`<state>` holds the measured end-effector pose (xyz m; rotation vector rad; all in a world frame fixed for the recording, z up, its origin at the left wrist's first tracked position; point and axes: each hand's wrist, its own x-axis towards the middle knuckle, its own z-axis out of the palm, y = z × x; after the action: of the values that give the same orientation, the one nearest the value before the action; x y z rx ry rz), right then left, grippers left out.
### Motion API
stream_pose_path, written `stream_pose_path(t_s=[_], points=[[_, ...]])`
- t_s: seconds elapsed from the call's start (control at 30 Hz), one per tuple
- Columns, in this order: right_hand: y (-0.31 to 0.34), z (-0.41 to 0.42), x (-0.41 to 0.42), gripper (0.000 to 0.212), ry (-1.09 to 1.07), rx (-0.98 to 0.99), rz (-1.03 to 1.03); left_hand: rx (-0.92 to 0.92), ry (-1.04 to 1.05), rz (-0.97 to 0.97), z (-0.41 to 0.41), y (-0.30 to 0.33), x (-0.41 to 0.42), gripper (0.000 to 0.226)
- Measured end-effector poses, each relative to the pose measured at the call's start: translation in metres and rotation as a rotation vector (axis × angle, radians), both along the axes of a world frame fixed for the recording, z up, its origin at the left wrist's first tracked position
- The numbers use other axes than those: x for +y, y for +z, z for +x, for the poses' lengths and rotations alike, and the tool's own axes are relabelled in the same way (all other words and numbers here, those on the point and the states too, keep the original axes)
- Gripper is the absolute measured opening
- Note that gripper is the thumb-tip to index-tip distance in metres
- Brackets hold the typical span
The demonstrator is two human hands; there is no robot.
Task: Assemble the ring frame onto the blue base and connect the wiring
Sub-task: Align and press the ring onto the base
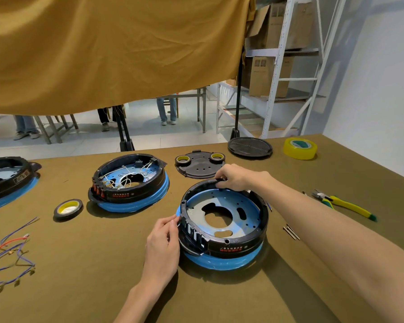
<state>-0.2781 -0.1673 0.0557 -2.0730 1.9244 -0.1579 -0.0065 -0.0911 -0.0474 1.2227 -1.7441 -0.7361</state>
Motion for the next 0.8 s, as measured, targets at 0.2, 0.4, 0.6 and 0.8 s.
stream_pose_path(t_s=[0.2, 0.4, 0.6, 0.8], points=[[-0.002, -0.002, -0.004, 0.014, -0.020, -0.004, -0.019, -0.005, -0.001, 0.022, 0.000, 0.001, 0.001, 0.037], [-0.006, 0.001, -0.002, 0.019, -0.021, 0.017, -0.056, -0.002, -0.006, 0.015, 0.000, 0.002, 0.002, 0.037], [-0.013, 0.004, -0.001, 0.020, -0.043, 0.086, -0.116, -0.005, 0.002, 0.006, 0.000, 0.003, 0.002, 0.036], [-0.010, 0.002, 0.000, 0.022, -0.026, 0.080, -0.059, -0.007, 0.004, 0.018, -0.001, 0.002, 0.003, 0.036]])
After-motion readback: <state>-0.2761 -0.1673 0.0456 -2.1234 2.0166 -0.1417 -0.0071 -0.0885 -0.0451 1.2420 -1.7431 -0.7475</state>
